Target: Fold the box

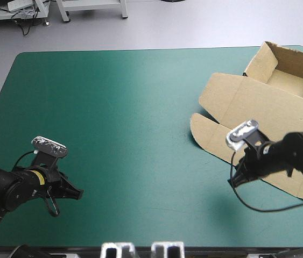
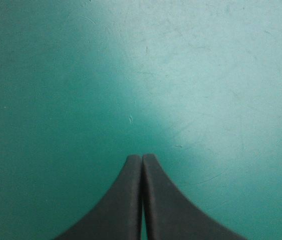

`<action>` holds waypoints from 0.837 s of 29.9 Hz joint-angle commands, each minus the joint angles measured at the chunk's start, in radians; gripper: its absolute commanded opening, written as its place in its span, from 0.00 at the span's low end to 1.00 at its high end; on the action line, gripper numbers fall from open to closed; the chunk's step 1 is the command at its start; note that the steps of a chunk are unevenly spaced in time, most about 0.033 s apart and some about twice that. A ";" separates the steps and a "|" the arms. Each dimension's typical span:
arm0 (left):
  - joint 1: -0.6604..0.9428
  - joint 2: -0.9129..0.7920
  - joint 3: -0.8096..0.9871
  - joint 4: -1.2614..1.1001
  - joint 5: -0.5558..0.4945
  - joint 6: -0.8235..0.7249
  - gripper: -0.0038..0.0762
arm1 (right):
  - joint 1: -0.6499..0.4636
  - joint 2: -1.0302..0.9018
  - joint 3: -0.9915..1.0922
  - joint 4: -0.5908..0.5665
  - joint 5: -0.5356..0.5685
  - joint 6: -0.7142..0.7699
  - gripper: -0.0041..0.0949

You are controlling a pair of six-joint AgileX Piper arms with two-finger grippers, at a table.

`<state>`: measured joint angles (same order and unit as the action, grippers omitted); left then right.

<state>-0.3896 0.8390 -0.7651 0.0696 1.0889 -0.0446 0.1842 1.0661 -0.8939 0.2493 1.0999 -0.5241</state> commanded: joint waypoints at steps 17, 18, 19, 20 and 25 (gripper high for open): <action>-0.007 0.002 -0.024 -0.082 0.112 -0.003 0.03 | 0.001 -0.413 0.189 -0.165 0.025 0.157 0.02; -0.007 0.002 -0.024 -0.082 0.120 -0.003 0.03 | 0.001 -0.413 0.189 -0.165 0.032 0.157 0.02; -0.007 0.002 -0.024 -0.084 0.124 -0.003 0.03 | 0.001 -0.413 0.189 -0.165 0.036 0.157 0.02; -0.007 0.002 -0.024 -0.091 0.124 -0.003 0.03 | 0.001 -0.413 0.189 -0.165 0.039 0.157 0.02; -0.007 0.002 -0.024 -0.127 0.112 -0.001 0.03 | 0.001 -0.413 0.189 -0.165 0.056 0.155 0.02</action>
<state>-0.3896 0.8411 -0.7642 -0.0286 1.2252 -0.0446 0.1842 0.6549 -0.6824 0.0843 1.1740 -0.3703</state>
